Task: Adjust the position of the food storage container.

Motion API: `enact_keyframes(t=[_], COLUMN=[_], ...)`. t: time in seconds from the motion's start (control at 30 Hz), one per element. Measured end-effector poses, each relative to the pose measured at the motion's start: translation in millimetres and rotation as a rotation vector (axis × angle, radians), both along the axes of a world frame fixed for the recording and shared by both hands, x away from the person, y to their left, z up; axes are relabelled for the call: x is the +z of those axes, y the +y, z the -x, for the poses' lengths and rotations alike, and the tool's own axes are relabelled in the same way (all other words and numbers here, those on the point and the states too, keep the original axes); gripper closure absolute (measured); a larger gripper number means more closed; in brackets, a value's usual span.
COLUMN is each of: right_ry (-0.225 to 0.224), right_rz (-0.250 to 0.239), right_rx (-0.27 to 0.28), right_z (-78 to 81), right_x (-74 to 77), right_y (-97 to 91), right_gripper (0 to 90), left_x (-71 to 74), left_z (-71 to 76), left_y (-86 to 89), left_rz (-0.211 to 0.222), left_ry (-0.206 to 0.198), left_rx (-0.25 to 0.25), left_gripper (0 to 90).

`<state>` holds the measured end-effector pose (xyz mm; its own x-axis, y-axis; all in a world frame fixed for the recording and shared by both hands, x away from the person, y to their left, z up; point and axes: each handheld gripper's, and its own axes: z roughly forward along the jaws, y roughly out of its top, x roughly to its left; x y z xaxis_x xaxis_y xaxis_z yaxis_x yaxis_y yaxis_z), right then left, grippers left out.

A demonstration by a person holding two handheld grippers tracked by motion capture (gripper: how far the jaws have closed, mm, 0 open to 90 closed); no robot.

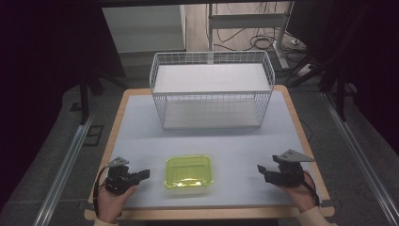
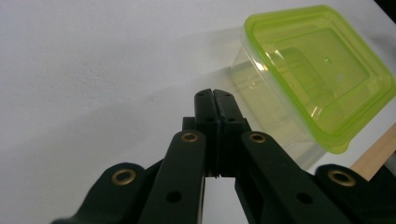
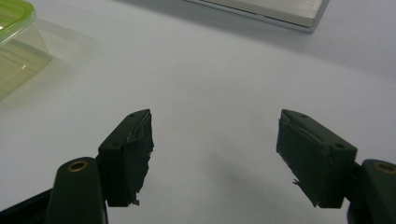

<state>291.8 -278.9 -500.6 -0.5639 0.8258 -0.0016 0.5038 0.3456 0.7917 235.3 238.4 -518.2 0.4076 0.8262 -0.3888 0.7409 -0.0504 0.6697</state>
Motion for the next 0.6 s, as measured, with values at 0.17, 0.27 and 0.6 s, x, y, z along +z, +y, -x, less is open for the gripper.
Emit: enact_keyframes(t=[0.17, 0.27, 0.6], right_ry=[0.004, 0.004, 0.006], right_rz=[0.002, 0.001, -0.002], right_rx=[-0.002, -0.003, -0.006], right_z=[0.0, 0.2, -0.1], right_x=[-0.4, -0.4, -0.4], right_y=[0.4, 0.6, 1.0], right_gripper=[26.9, 26.6, 26.2], left_x=[-4.5, -5.2, -8.2], left_z=[-2.4, -2.6, -6.0], left_y=[-8.7, -11.3, -24.4], left_rz=[-0.023, -0.004, -0.021], left_ry=[0.03, 0.038, 0.047], left_rx=[-0.035, -0.053, -0.087], left_gripper=[90.0, 90.0, 90.0])
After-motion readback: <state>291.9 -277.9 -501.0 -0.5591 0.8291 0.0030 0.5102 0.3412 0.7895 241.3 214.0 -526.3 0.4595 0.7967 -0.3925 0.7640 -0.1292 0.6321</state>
